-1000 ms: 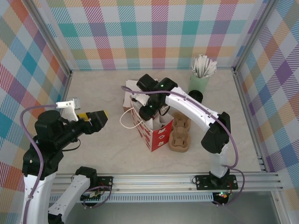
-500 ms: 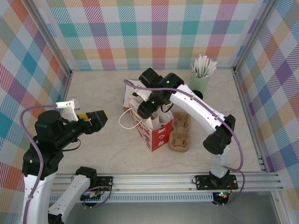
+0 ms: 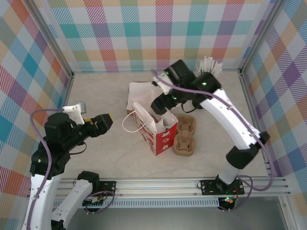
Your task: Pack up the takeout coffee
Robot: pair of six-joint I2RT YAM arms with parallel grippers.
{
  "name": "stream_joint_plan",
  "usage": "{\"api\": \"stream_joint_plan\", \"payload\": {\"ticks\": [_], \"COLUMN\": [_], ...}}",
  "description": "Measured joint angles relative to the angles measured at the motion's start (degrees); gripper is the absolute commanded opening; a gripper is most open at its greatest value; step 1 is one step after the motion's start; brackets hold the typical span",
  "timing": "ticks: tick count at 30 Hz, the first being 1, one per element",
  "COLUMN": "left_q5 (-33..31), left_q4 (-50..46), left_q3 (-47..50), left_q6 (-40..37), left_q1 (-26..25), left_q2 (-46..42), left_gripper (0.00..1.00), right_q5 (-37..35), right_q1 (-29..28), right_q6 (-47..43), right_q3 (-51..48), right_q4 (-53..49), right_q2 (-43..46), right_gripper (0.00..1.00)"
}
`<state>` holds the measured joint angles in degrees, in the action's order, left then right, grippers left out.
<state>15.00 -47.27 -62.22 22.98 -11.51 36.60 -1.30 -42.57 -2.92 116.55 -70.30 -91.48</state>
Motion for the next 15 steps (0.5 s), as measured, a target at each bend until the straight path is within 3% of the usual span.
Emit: {"api": "stream_joint_plan", "payload": {"ticks": [9, 15], "left_q5": [-11.58, -20.02], "left_q4": [0.98, 2.99], "left_q3": [6.45, 13.0], "left_q6": [0.39, 0.11], "left_q1": [0.0, 0.0], "left_q2": [-0.94, -3.15], "left_gripper": [1.0, 1.0], "right_q5": [-1.86, -8.83], "right_q1": [12.72, 18.95], "right_q6": [6.08, 9.2], "right_q3": [-20.2, -35.15], "right_q4": [8.17, 15.43], "right_q2": [17.86, 27.76], "right_gripper": [1.0, 1.0]}}
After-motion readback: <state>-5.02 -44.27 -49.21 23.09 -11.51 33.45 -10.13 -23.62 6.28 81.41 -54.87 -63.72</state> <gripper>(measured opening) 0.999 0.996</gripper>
